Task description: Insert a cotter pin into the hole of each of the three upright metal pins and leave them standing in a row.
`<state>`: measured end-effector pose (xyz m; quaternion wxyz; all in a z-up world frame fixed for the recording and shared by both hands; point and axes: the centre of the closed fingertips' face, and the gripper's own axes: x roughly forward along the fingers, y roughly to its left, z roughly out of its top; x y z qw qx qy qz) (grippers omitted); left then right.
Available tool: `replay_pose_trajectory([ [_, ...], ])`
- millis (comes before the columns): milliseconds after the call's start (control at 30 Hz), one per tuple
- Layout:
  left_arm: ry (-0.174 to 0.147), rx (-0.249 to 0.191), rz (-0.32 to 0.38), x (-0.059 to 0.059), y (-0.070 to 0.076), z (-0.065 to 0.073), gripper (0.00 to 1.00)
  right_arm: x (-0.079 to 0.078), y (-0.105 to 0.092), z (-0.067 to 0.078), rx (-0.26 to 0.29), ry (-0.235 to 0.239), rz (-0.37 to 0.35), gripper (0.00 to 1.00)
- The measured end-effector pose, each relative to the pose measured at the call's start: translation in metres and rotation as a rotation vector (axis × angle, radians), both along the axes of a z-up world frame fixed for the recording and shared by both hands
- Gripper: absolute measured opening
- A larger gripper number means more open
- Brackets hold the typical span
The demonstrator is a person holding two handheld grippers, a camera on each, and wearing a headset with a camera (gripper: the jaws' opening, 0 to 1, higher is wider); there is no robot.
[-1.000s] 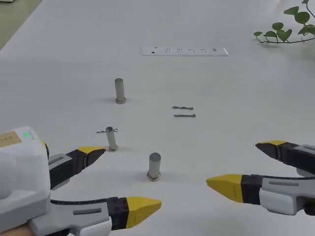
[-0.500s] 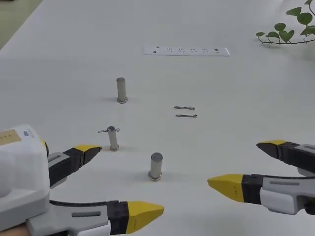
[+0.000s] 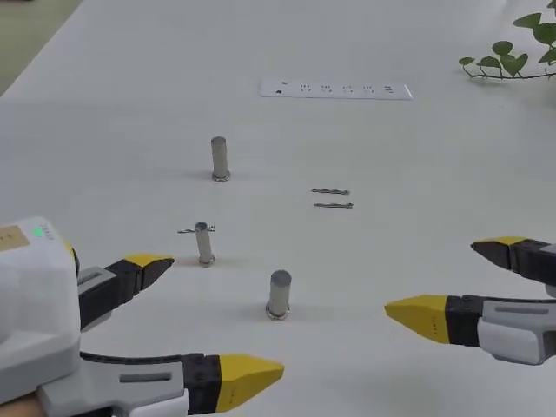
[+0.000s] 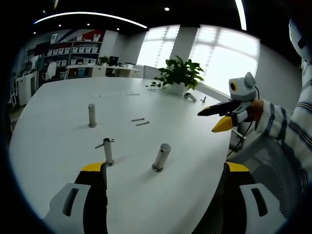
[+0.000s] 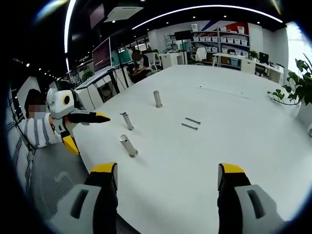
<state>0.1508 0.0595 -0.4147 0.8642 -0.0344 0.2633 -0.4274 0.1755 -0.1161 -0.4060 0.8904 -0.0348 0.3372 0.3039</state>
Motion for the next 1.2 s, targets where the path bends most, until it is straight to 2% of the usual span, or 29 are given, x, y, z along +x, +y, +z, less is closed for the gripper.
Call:
replay_pose_trajectory([
  [133, 0.001, 0.001, 0.005, 0.0, 0.002, 0.0, 0.99, 0.002, -0.001, 0.002, -0.008, -0.006, 0.014, 0.82],
  [367, 0.005, 0.005, 0.013, 0.0, 0.004, 0.0, 0.99, 0.009, -0.003, 0.001, -0.059, -0.005, 0.067, 0.81],
  [733, 0.016, 0.017, 0.022, 0.0, 0.009, -0.001, 0.99, 0.019, 0.002, 0.011, -0.055, -0.014, 0.111, 0.79],
  [1200, 0.017, 0.023, 0.028, -0.002, 0.011, 0.001, 0.98, 0.031, 0.001, 0.017, -0.082, -0.011, 0.158, 0.78],
])
